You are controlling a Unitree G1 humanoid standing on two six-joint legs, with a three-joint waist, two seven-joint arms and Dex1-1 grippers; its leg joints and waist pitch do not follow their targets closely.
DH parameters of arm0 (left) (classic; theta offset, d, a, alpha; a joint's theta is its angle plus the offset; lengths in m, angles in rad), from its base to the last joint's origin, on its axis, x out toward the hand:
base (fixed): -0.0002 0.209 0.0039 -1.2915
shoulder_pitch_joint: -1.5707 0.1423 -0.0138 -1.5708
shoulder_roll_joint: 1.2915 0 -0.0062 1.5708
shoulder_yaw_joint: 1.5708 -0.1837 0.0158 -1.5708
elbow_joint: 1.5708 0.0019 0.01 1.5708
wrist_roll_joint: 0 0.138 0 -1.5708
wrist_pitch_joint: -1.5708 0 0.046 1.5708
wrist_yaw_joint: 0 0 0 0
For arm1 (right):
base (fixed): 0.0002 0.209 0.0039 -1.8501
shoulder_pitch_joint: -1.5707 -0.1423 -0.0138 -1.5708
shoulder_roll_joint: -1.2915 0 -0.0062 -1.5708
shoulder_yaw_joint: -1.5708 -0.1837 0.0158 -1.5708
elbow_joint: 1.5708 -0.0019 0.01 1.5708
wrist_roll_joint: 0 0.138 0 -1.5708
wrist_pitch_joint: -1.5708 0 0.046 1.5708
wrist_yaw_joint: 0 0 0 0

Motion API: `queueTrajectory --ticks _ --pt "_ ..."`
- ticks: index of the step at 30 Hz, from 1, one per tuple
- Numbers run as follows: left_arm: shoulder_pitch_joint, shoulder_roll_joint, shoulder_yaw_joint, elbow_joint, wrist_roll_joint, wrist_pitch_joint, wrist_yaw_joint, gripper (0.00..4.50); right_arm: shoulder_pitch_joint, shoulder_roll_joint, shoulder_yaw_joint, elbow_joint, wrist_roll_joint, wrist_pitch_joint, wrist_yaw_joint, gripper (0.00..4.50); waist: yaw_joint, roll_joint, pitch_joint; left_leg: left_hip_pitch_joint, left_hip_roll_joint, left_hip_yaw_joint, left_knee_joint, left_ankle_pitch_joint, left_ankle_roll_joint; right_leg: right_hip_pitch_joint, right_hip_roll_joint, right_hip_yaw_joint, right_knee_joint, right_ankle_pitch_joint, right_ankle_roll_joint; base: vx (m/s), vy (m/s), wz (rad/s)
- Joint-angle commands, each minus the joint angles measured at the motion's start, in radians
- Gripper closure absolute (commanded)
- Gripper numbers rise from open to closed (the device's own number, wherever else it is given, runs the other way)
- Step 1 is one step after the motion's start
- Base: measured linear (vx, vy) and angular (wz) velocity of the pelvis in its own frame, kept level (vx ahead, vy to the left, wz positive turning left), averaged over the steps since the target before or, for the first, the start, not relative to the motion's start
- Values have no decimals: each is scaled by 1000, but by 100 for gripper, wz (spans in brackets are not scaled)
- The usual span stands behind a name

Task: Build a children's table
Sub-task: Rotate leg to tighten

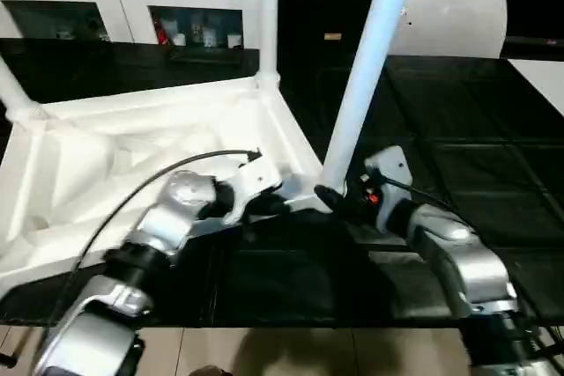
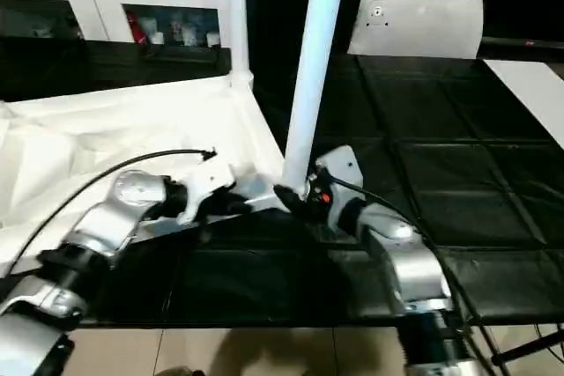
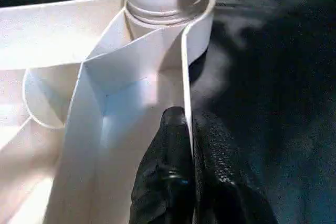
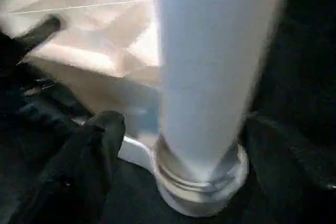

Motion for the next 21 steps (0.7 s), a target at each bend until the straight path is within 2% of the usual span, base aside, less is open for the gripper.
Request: queueTrajectory --ticks 1,4,5,6,7,11,13,18,20,21 --pt "40 37 -54 -16 -29 -41 -139 450 15 -75 19 -39 49 -39 164 34 9 -9 -54 15 64 -30 -54 -107 71 42 -89 40 -64 44 -225 0 0 0" --pt "48 57 -62 -41 -49 -42 -198 450 21 -119 32 -39 60 -53 239 34 16 -8 -54 18 68 -28 -53 -104 80 38 -88 39 -60 54 -238 0 0 0" --pt "54 80 -74 -61 -60 -44 -256 450 22 -162 50 -25 51 -98 304 34 16 -11 -53 18 68 -29 -53 -113 82 38 -90 38 -60 41 -242 0 0 0" --pt "55 81 -74 -62 -60 -45 -259 450 22 -164 51 -25 51 -100 307 34 17 -10 -53 18 68 -28 -53 -114 81 38 -90 38 -61 34 -243 0 0 0" --pt "55 95 -81 -69 -63 -53 -291 450 21 -190 61 -14 53 -124 353 34 19 -15 -51 20 68 -27 -53 -121 82 35 -90 38 -63 15 -244 0 0 0" --pt "56 124 -103 -91 -76 -61 -371 450 9 -224 70 -1 99 -115 455 34 37 -16 -49 25 72 -25 -54 -146 68 31 -91 38 -66 -45 -240 0 0 0" --pt "59 142 -124 -111 -83 -68 -421 450 -2 -246 84 10 120 -107 521 60 42 -17 -48 23 72 -26 -55 -143 63 31 -90 37 -64 -50 -242 0 0 0" --pt "61 156 -148 -136 -83 -75 -466 450 -9 -270 116 8 154 -73 611 95 51 -18 -46 23 73 -25 -55 -171 50 28 -92 37 -65 -90 -238 0 0 0" --pt "62 158 -153 -142 -82 -77 -473 450 -9 -275 128 7 157 -69 630 109 57 -23 -46 25 74 -26 -55 -178 37 25 -93 38 -67 -117 -233 0 0 0" --pt "61 158 -156 -143 -80 -78 -476 450 -9 -276 133 6 158 -66 639 126 58 -20 -47 25 74 -26 -55 -176 35 26 -93 38 -65 -113 -233 0 0 0"
